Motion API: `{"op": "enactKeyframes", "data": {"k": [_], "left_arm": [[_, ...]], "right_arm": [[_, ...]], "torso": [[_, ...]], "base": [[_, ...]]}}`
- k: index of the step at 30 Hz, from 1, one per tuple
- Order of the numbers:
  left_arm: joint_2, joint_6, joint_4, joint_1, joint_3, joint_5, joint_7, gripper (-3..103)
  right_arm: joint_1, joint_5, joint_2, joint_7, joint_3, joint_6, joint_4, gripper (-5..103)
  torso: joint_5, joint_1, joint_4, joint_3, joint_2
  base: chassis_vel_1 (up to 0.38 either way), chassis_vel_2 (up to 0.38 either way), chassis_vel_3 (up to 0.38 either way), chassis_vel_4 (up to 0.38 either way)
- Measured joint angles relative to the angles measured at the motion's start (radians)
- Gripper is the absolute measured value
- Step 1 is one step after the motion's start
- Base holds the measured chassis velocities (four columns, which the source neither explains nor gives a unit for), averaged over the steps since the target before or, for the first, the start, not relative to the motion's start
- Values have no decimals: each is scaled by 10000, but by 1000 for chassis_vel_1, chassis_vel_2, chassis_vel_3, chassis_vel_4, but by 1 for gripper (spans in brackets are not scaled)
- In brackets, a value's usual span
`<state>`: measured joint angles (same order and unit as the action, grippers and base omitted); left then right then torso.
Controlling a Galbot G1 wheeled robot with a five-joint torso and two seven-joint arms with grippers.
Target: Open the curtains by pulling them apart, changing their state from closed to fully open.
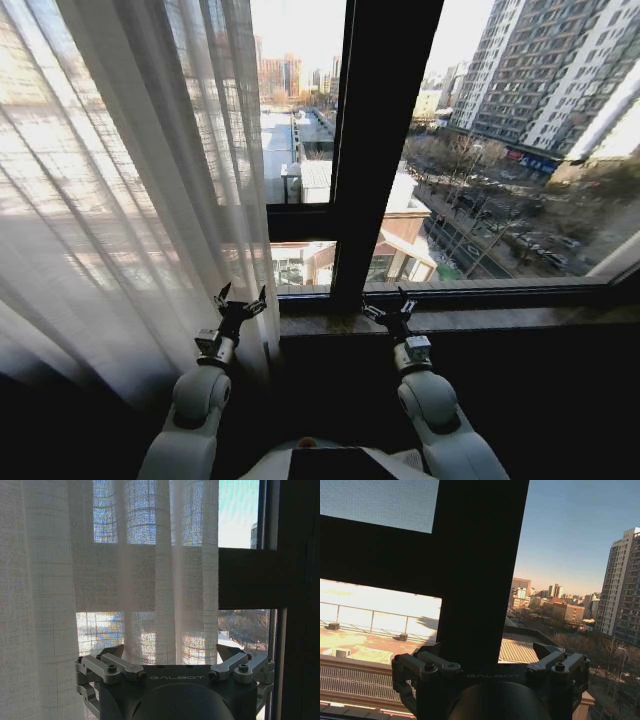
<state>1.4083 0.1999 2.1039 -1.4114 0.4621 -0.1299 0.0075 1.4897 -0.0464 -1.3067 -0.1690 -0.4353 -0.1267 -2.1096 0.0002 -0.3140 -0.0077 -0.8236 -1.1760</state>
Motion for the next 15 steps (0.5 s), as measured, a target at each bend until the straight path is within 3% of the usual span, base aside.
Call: {"op": "enactKeyframes", "data": {"k": [8, 12, 15], "left_arm": [[22, 172, -277, 395, -227, 57, -289, 100], [56, 518, 51, 269, 53, 256, -819, 101], [20, 576, 484, 5, 433, 316, -980, 88]], "right_arm": [[-26, -9, 51, -5, -243, 43, -51, 100], [-40, -16, 44, -16, -293, 99, -12, 100], [-111, -19, -4, -20, -276, 130, 62, 100]], "torso": [[0, 0, -1, 0, 0], [0, 0, 0, 0, 0], [0, 1, 1, 0, 0]], "base": [[0, 0, 0, 0], [0, 0, 0, 0], [0, 0, 0, 0]]}}
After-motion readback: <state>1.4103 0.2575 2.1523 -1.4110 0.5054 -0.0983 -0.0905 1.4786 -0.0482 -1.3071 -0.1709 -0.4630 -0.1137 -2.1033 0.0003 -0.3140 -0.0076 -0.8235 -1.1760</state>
